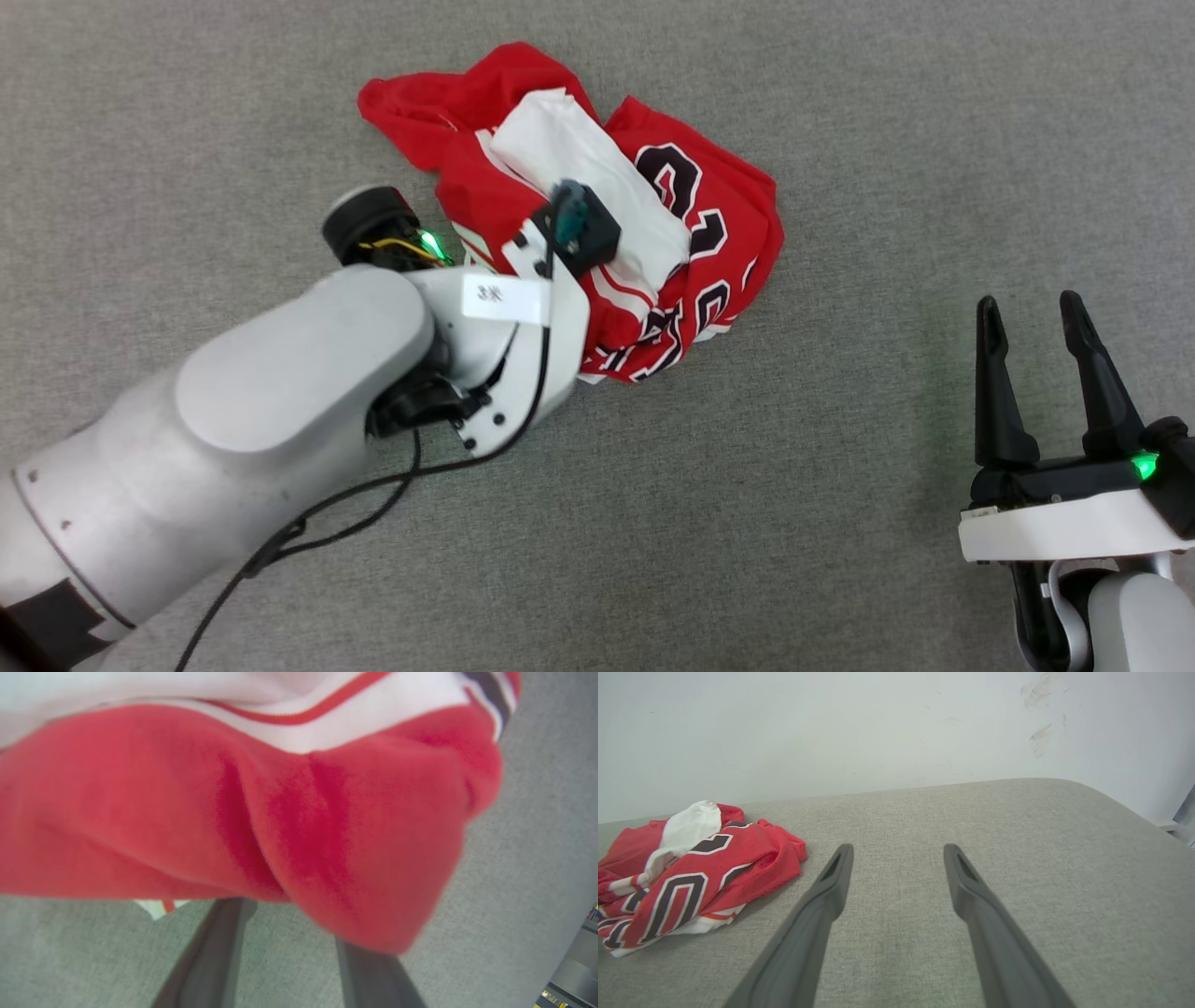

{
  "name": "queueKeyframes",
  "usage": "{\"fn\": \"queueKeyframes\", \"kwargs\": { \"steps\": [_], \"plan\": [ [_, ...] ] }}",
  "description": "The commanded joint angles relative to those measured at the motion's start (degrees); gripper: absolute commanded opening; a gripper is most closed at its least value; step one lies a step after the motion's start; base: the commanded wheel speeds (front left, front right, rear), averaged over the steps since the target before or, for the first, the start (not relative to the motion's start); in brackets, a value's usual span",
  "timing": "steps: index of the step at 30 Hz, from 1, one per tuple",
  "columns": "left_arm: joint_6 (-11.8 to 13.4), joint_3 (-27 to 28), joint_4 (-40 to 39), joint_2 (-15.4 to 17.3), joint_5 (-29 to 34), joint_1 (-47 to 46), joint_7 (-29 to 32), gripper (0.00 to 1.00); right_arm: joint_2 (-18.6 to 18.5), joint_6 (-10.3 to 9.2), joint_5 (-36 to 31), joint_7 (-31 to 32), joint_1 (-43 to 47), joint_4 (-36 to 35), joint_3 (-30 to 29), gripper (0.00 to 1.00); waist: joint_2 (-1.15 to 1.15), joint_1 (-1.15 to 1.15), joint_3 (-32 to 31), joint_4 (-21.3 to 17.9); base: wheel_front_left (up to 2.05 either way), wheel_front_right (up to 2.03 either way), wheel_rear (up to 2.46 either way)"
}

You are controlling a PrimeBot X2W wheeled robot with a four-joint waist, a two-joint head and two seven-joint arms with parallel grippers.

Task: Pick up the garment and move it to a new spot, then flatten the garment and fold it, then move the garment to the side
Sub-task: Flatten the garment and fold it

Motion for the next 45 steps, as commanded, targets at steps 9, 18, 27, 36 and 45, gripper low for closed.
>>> {"fn": "queueKeyframes", "kwargs": {
  "steps": [9, 18, 27, 36, 45],
  "plan": [
    [-0.1, -0.4, -1.7, -1.2, -1.7, -3.3, -11.9, 0.0, 0.1, -0.02, -0.9, -0.2, 1.5, 0.5, -0.4, 1.0, 0.0, 0.0, -5.8, 2.6, 0.0, 0.0, 0.0],
    [0.0, 2.4, -5.5, 1.9, -4.0, -5.4, -19.5, 0.0, 0.1, -0.02, -1.0, -0.1, 4.3, 0.8, -1.2, 1.0, 0.0, 0.0, -11.2, 6.0, 0.0, 0.0, 0.0],
    [3.9, 3.2, -10.9, 9.9, -5.5, 1.5, -22.2, 0.0, 0.1, -0.02, -0.8, -0.1, 6.1, 1.0, -2.1, 1.0, 0.0, 0.0, -14.2, 9.1, 0.0, 0.0, 0.0],
    [8.6, 0.7, -13.4, 17.5, -9.5, 18.0, -24.6, 0.0, 0.1, -0.02, -1.2, -0.2, 7.3, 1.3, -1.8, 1.0, 0.0, 0.0, -15.0, 10.1, 0.0, 0.0, 0.0],
    [7.3, -0.6, -10.6, 14.8, -10.0, 31.9, -24.1, 0.0, 0.1, -0.02, -2.0, -0.2, 8.1, 1.7, -2.1, 1.0, 0.0, 0.0, -16.0, 11.1, 0.0, 0.0, 0.0]
  ]
}}
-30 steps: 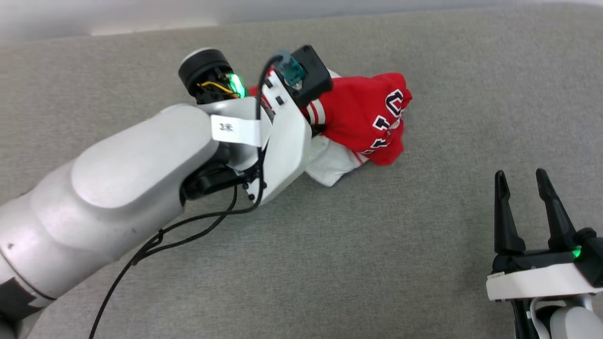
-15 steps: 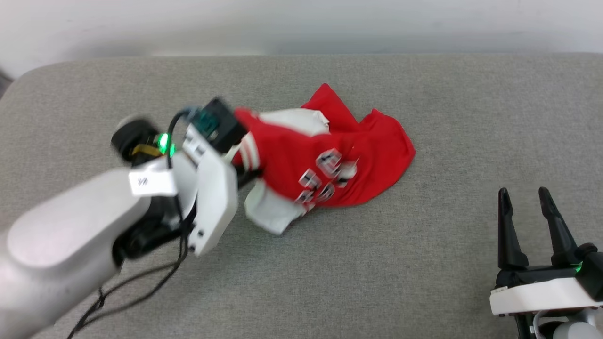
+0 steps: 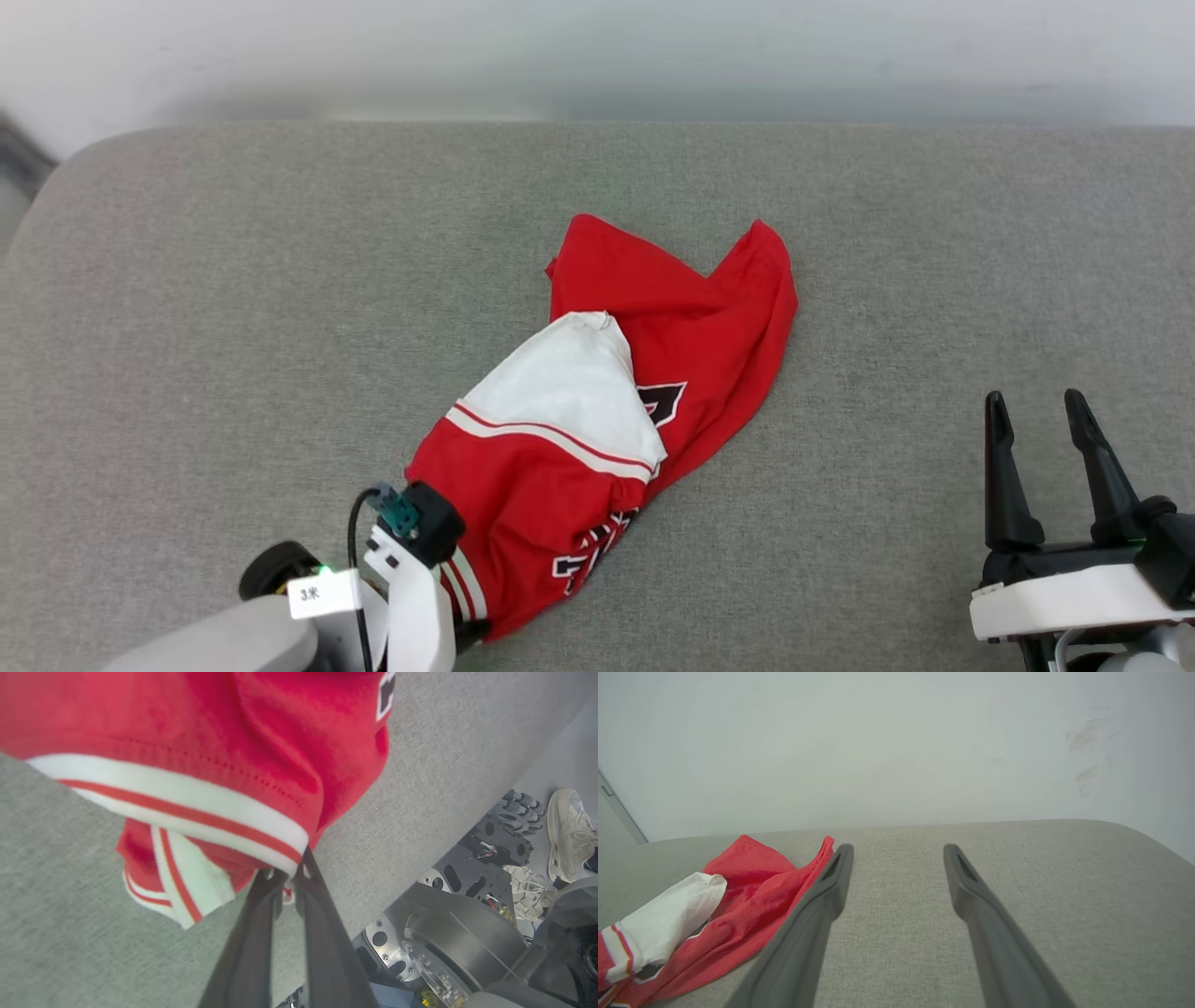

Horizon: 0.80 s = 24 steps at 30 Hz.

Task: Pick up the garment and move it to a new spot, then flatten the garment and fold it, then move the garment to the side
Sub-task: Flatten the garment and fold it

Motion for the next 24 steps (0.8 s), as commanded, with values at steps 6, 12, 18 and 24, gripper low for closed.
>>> {"fn": "queueKeyframes", "kwargs": {
  "steps": [6, 12, 18, 24],
  "plan": [
    [1.3, 2.4, 0.9, -1.7, 1.8, 0.0, -5.7, 1.0, 0.1, -0.02, -0.6, -0.1, 1.6, 0.6, 0.1, 1.0, 0.0, 0.0, -2.7, 1.2, 0.0, 0.0, 0.0],
    [2.5, 5.4, -3.1, 0.9, 2.0, -2.5, -7.5, 1.0, 0.1, -0.02, -0.7, -0.1, 2.6, 0.5, 0.2, 1.0, 0.0, 0.0, -4.3, 1.6, 0.0, 0.0, 0.0],
    [5.4, 10.3, -10.1, 4.8, 3.4, -8.7, -6.4, 1.0, 0.1, -0.02, -0.6, -0.1, 3.2, 0.1, -0.1, 1.0, 0.0, 0.0, -4.7, 1.9, 0.0, 0.0, 0.0],
    [5.4, 13.5, -10.3, 4.7, 5.6, -17.1, -3.8, 1.0, 0.1, -0.02, -0.7, -0.1, 1.6, -0.2, 0.5, 1.0, 0.0, 0.0, -3.0, 1.1, 0.0, 0.0, 0.0]
  ]
}}
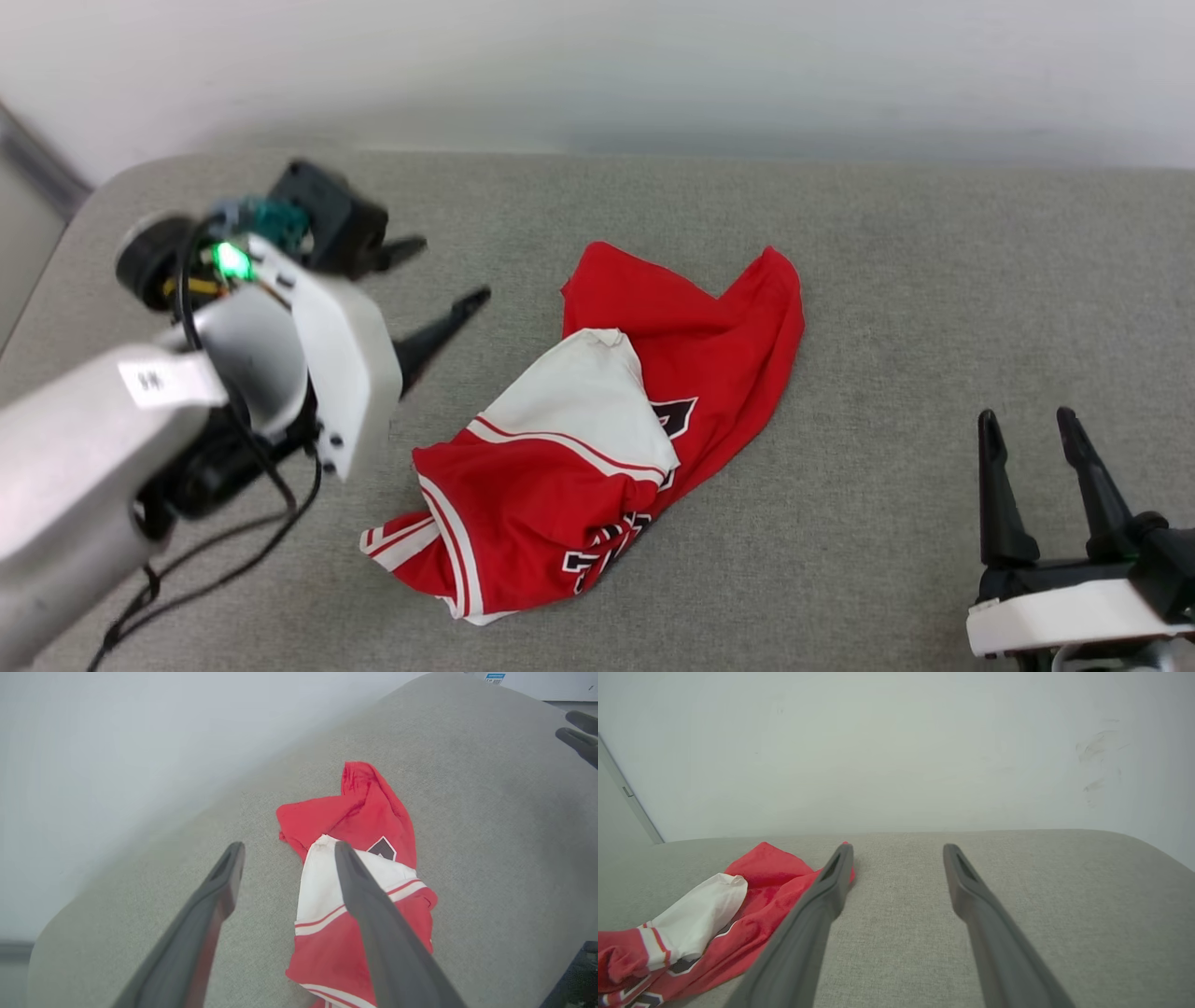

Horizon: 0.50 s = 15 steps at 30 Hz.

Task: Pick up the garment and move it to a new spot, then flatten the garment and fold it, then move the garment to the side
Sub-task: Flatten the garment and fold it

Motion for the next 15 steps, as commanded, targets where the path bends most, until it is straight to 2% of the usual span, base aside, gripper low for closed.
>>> {"fn": "queueKeyframes", "kwargs": {
  "steps": [1, 8, 15],
  "plan": [
    [-0.5, 0.4, 0.7, -0.5, 0.4, -1.7, 0.7, 1.0, 0.1, -0.02, -0.4, -0.1, -1.0, -0.3, 0.0, 1.0, 0.0, 0.0, 0.9, -0.6, 0.0, 0.0, 0.0],
    [-3.5, -0.5, 6.1, -4.5, -0.5, -8.3, 7.6, 1.0, 0.1, -0.02, -0.1, -0.1, -2.9, -1.0, -0.1, 1.0, 0.0, 0.0, 5.0, -2.7, 0.0, 0.0, 0.0],
    [-7.1, -1.7, 15.7, -8.4, -6.1, -11.6, 15.7, 1.0, 0.1, -0.02, -0.2, -0.1, -5.7, -1.6, 0.2, 1.0, 0.0, 0.0, 10.3, -5.1, 0.0, 0.0, 0.0]
  ]
}}
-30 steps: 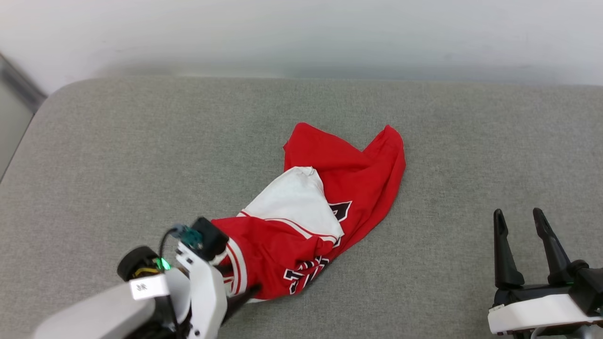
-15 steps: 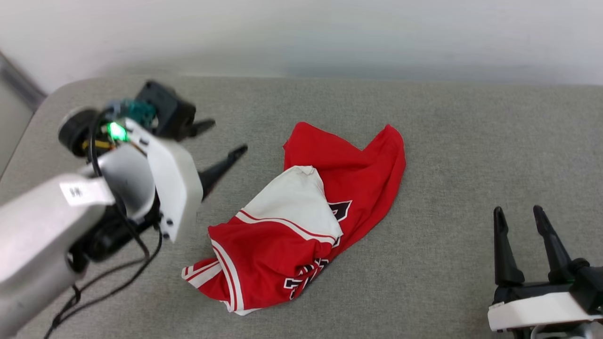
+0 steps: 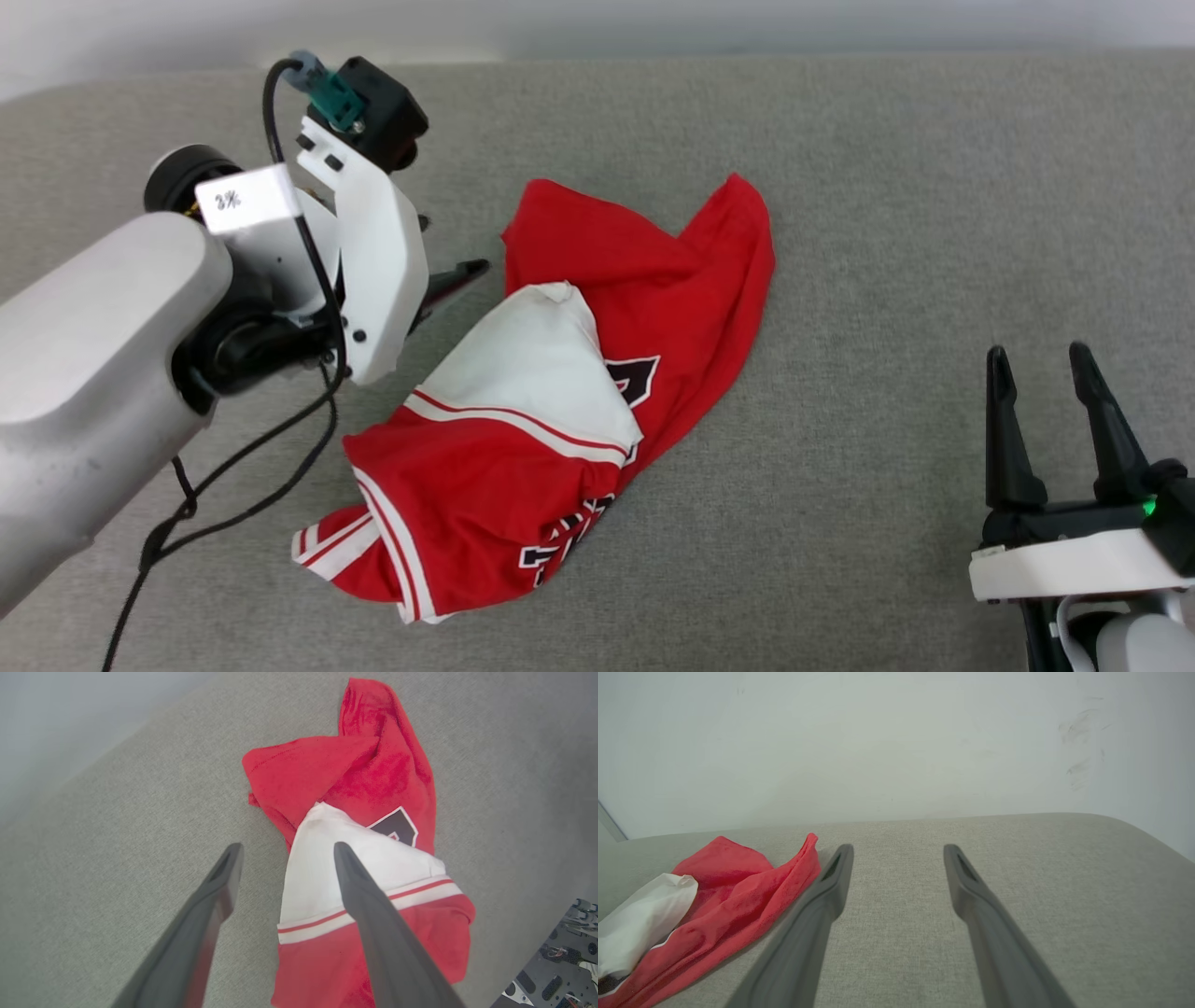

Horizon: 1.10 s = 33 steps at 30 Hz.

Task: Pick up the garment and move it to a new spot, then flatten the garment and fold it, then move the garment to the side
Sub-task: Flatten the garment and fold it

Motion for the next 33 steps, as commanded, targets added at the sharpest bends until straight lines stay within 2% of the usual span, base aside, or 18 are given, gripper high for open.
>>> {"fn": "queueKeyframes", "kwargs": {
  "steps": [1, 8, 16, 17, 18, 19, 26, 33],
  "plan": [
    [-0.7, -0.6, 1.5, -0.4, 0.0, -1.3, 1.3, 1.0, 0.1, -0.02, -0.2, -0.1, -1.3, -0.3, 0.1, 1.0, 0.0, 0.0, 2.5, -1.7, 0.0, 0.0, 0.0],
    [-3.4, -5.8, 8.9, -3.4, 0.7, -2.9, 9.3, 1.0, 0.1, -0.02, 0.2, -0.1, -3.7, -0.5, 0.1, 1.0, 0.0, 0.0, 6.5, -3.5, 0.0, 0.0, 0.0],
    [-5.5, -10.2, 13.7, -6.0, 1.7, 0.7, 12.3, 1.0, 0.1, -0.02, 1.1, -0.1, -5.2, -0.2, 0.2, 1.0, 0.0, 0.0, 8.3, -5.2, 0.0, 0.0, 0.0],
    [-5.7, -10.5, 13.9, -6.2, 1.8, 1.1, 12.1, 0.68, 0.1, -0.02, 1.1, -0.1, -5.1, -0.1, 0.1, 1.0, 0.0, 0.0, 8.3, -5.2, 0.0, 0.0, 0.0],
    [-5.8, -10.7, 13.9, -6.3, 2.1, 1.1, 11.7, 0.14, 0.1, -0.02, 1.1, -0.1, -5.0, -0.1, -0.1, 1.0, 0.0, 0.0, 8.3, -5.1, 0.0, 0.0, 0.0],
    [-5.9, -10.7, 13.9, -6.4, 2.3, 1.1, 11.2, 0.0, 0.1, -0.02, 1.1, -0.1, -4.9, -0.1, -0.3, 1.0, 0.0, 0.0, 8.2, -5.0, 0.0, 0.0, 0.0],
    [-6.0, -8.4, 12.1, -5.4, 3.4, -2.5, 4.5, 0.0, 0.1, -0.02, 0.2, -0.1, -3.9, 0.2, -1.0, 1.0, 0.0, 0.0, 5.8, -2.7, 0.0, 0.0, 0.0],
    [-5.3, -5.4, 8.3, -1.4, 3.1, -2.1, -0.7, 0.0, 0.1, -0.02, -0.3, -0.1, -2.5, 0.4, -1.1, 1.0, 0.0, 0.0, 2.8, 0.1, 0.0, 0.0, 0.0]
  ]
}}
